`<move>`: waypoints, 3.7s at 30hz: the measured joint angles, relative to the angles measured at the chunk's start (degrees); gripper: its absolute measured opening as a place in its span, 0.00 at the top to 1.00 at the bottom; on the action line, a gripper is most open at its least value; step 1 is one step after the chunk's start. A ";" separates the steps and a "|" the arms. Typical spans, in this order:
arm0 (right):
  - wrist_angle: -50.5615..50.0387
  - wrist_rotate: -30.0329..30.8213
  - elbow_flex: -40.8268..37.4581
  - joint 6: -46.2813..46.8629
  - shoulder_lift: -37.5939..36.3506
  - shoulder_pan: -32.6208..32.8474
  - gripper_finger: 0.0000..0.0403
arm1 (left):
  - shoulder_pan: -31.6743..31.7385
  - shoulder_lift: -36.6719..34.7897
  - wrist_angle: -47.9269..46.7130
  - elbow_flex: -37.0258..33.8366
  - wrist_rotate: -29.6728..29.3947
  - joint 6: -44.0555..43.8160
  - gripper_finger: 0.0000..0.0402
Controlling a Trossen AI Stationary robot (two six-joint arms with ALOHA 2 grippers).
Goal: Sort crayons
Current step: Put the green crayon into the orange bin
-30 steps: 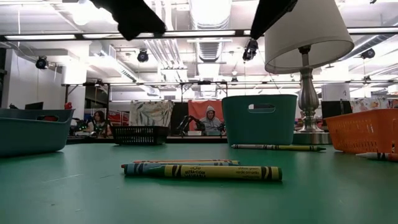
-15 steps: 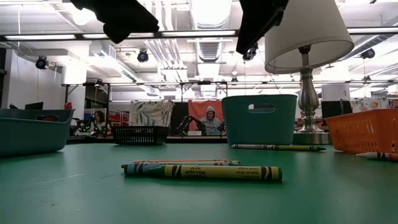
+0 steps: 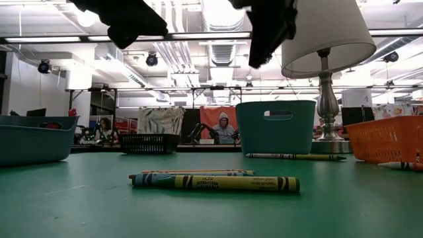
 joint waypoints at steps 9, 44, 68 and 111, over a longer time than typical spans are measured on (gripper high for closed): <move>-6.48 -10.07 -0.27 2.33 4.33 -6.26 0.81 | -1.10 -0.02 -0.23 0.00 0.00 -0.02 0.87; -12.72 -10.52 -10.05 -0.72 11.29 -9.08 0.74 | -1.14 -0.01 -1.14 -0.02 0.02 -0.02 0.87; -4.06 -10.18 -17.06 1.16 11.27 -9.13 0.63 | -1.14 0.00 -1.16 -0.09 0.02 -0.02 0.87; -3.72 -15.07 -11.12 -1.51 6.52 -5.25 0.98 | -1.14 0.00 -0.90 -0.09 0.04 -0.02 0.87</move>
